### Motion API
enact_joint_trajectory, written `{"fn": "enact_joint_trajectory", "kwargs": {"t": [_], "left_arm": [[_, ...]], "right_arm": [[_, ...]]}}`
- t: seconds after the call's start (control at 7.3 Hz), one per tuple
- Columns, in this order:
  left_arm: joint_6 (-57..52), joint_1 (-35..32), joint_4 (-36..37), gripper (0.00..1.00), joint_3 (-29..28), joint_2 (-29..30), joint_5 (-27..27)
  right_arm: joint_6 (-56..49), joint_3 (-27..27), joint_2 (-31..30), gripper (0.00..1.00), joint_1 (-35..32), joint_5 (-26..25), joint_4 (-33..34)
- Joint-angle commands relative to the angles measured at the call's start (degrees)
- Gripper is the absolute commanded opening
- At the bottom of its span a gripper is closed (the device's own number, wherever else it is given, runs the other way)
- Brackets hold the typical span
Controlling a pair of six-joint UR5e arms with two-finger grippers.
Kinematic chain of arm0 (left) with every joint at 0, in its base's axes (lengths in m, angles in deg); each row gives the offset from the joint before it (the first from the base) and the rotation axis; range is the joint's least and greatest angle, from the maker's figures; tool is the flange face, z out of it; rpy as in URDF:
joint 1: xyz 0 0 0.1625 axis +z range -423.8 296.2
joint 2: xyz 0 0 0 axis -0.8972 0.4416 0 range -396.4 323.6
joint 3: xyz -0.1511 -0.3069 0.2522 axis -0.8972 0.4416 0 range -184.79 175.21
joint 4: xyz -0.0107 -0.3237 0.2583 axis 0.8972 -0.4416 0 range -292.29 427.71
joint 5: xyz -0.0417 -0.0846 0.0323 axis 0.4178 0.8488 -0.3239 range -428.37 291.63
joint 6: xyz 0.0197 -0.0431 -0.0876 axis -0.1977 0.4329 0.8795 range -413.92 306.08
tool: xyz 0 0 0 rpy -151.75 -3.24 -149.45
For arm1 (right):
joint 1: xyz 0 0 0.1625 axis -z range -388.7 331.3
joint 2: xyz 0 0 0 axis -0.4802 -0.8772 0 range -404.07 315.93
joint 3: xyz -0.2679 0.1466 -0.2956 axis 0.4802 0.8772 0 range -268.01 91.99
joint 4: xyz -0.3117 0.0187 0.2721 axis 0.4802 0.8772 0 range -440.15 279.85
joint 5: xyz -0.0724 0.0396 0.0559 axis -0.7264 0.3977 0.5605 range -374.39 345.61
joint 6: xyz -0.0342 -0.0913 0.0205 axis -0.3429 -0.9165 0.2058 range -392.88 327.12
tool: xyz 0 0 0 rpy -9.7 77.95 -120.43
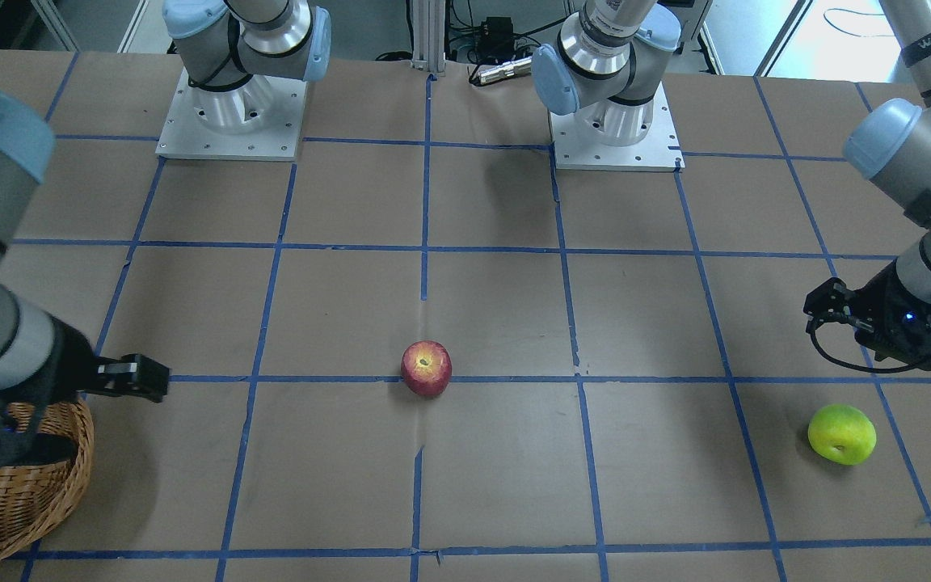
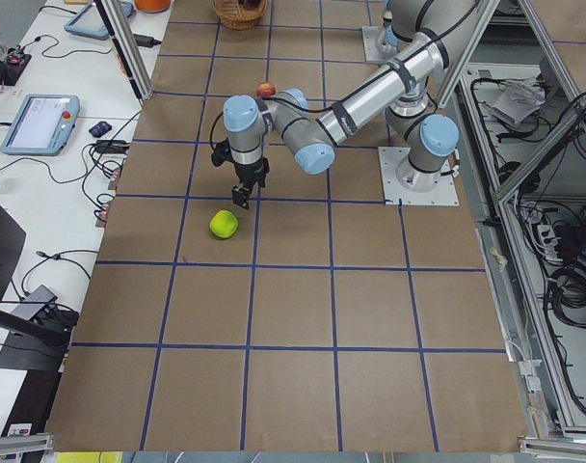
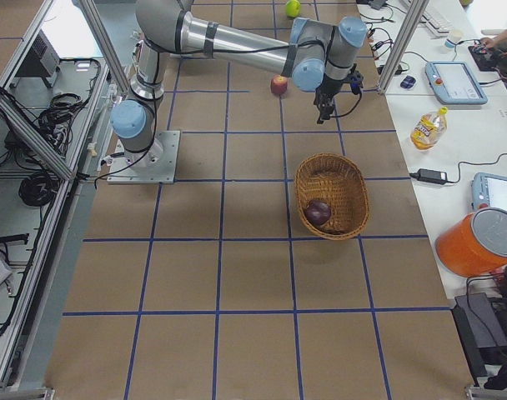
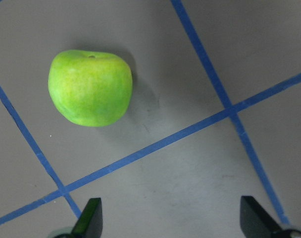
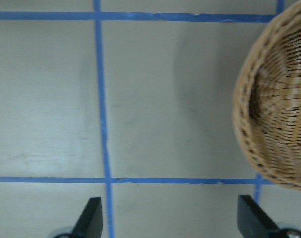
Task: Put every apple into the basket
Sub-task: 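Grasp the green apple with the left gripper while the right gripper grasps the red apple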
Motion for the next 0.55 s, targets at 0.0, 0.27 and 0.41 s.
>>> {"fn": "enact_joint_trajectory", "kwargs": {"t": [0.0, 0.27, 0.41], "left_arm": [[-11.0, 2.1, 6.1, 0.98, 1.8, 1.0, 3.3], [-11.2, 1.9, 13.4, 0.98, 2.2, 5.2, 7.6], [-11.5, 1.9, 14.5, 0.99, 2.0, 5.9, 8.7]], "right_arm": [[10.3, -1.5, 0.1, 1.0, -9.2, 4.8, 0.8], [19.2, -5.8, 1.2, 1.0, -14.8, 4.9, 7.7], [22.4, -8.6, 1.5, 1.0, -17.3, 5.2, 12.3]]}}
